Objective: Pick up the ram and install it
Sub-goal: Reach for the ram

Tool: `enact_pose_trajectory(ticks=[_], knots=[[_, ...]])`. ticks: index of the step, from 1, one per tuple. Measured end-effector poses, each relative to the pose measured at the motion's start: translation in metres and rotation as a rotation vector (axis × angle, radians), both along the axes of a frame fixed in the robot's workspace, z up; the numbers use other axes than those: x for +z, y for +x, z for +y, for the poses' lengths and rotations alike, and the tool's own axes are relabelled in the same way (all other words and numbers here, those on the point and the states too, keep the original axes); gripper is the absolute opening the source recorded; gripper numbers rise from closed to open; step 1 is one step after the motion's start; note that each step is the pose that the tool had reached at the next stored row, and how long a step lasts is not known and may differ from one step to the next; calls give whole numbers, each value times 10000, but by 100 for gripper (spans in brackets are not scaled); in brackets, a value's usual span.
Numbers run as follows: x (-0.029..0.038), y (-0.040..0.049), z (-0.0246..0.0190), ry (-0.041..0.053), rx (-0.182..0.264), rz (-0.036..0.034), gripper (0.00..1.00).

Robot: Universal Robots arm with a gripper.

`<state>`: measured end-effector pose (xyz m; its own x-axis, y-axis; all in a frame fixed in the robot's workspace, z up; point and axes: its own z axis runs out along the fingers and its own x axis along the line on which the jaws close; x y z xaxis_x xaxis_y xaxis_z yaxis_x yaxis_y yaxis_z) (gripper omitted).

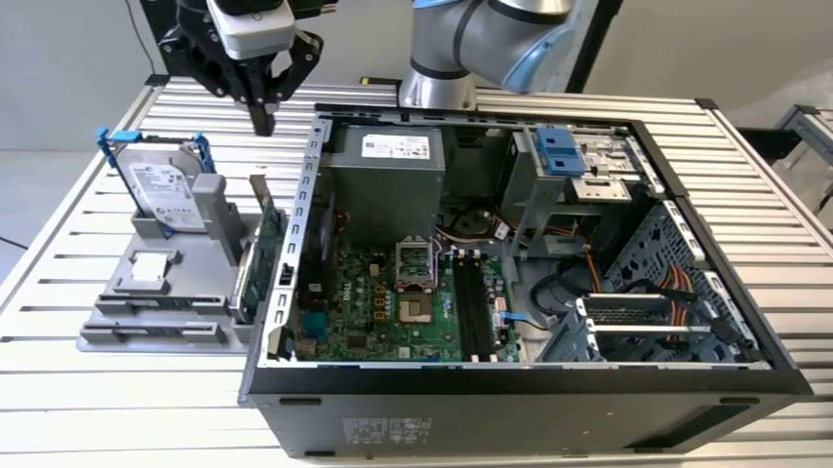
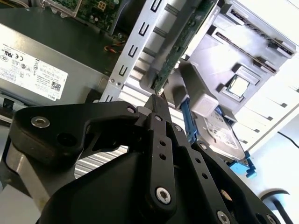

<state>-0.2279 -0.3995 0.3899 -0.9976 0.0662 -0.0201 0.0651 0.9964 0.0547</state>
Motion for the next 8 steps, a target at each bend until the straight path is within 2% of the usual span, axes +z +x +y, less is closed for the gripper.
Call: enact_pose_trajectory(ticks=[8], knots=[[0,-128,0,-1,0,1,0]])
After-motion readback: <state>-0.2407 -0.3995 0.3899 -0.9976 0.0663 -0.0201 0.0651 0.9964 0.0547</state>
